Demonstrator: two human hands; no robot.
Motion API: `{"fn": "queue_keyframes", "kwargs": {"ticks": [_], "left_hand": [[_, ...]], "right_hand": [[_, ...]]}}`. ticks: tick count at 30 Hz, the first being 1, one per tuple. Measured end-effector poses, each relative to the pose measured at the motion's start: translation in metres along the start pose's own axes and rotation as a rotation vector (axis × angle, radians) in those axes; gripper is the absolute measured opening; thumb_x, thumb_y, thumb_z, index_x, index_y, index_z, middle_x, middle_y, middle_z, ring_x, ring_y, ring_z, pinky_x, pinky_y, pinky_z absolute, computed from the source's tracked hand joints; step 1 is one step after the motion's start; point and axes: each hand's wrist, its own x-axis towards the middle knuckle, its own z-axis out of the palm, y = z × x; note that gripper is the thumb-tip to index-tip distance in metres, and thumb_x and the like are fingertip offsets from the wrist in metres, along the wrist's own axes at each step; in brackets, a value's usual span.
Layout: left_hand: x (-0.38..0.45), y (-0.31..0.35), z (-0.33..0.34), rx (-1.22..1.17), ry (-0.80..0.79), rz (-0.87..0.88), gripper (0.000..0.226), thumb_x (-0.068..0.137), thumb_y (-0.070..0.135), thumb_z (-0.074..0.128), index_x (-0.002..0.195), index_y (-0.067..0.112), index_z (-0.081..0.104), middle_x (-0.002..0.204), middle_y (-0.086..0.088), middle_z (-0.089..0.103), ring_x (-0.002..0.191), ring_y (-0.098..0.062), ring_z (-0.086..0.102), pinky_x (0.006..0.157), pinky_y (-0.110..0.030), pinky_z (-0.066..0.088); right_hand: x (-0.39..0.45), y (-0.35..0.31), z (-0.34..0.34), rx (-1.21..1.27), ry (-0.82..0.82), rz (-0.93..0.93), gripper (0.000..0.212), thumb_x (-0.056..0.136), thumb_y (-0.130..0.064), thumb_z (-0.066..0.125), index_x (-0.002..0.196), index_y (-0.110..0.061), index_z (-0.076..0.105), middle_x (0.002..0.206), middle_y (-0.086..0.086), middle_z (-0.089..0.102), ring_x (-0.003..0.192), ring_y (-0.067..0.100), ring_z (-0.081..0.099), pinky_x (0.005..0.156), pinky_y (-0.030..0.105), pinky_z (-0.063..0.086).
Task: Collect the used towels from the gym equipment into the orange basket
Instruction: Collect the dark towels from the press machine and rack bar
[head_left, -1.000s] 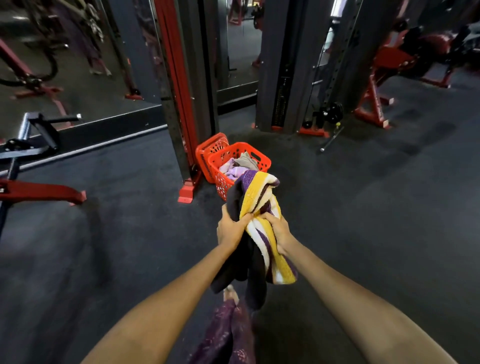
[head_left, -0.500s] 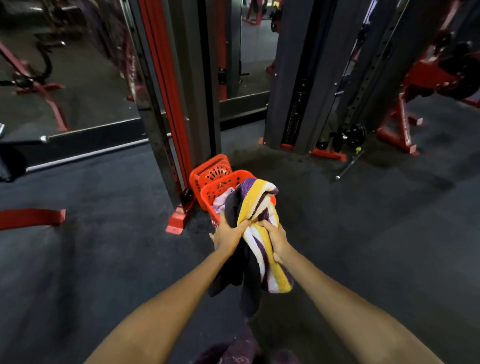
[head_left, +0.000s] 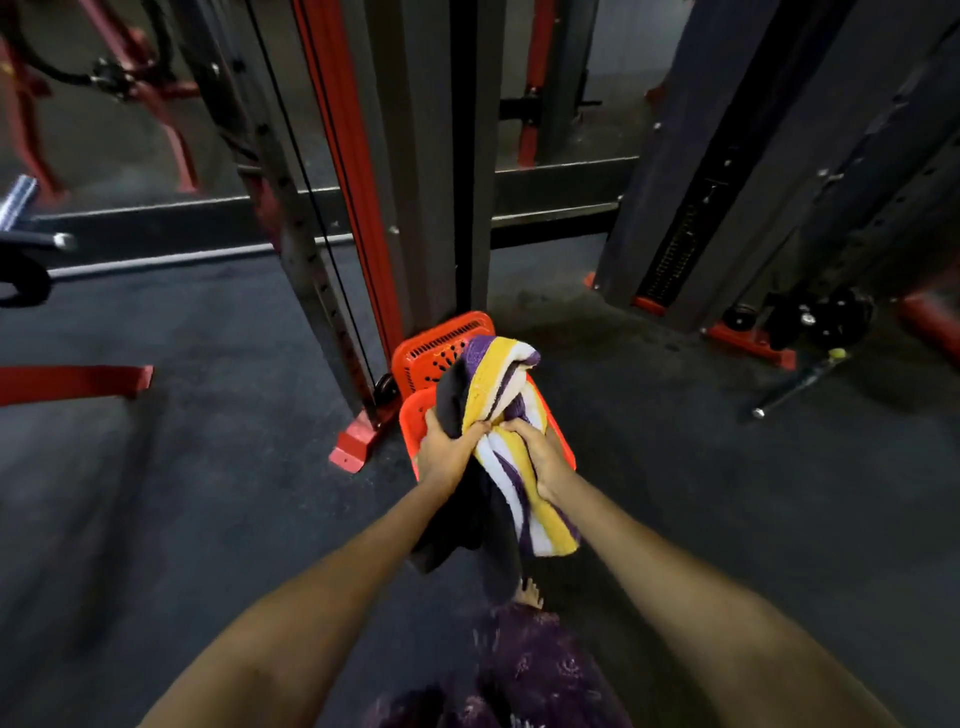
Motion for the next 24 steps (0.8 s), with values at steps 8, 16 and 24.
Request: {"fn": "queue_keyframes", "kwargs": {"ticks": [8, 16, 24], "left_hand": [[0.095, 0.018, 0.045, -0.146, 0.094, -0.065, 0.072, 0.072, 0.038, 0.074, 0.132, 0.018, 0.039, 0.109, 0.008, 0.055, 0.114, -0.021, 0.055, 0.099, -0.037, 0.043], [0.202, -0.048, 0.073, -0.207, 0.042, -0.111, 0.071, 0.069, 0.038, 0.08, 0.128, 0.025, 0.044, 0.115, 0.011, 0.063, 0.111, -0.012, 0.061, 0.099, -0.037, 0.048], [0.286, -0.161, 0.097, 0.042, -0.138, -0.185, 0.076, 0.081, 0.023, 0.072, 0.144, 0.014, 0.03, 0.137, 0.006, 0.043, 0.13, -0.009, 0.039, 0.103, -0.022, 0.032]], "right_hand": [[0.092, -0.065, 0.013, -0.138, -0.081, 0.026, 0.073, 0.043, -0.034, 0.08, 0.113, -0.023, 0.064, 0.105, 0.003, 0.072, 0.097, 0.023, 0.069, 0.093, 0.043, 0.053], [0.202, -0.033, 0.02, -0.262, -0.075, 0.081, 0.071, 0.043, -0.04, 0.085, 0.11, -0.027, 0.066, 0.109, 0.0, 0.071, 0.104, 0.021, 0.067, 0.097, 0.044, 0.051], [0.29, 0.042, 0.013, -0.688, -0.09, -0.03, 0.067, 0.077, -0.019, 0.067, 0.138, -0.014, 0.04, 0.128, 0.005, 0.053, 0.119, 0.02, 0.052, 0.102, 0.033, 0.043]]}}
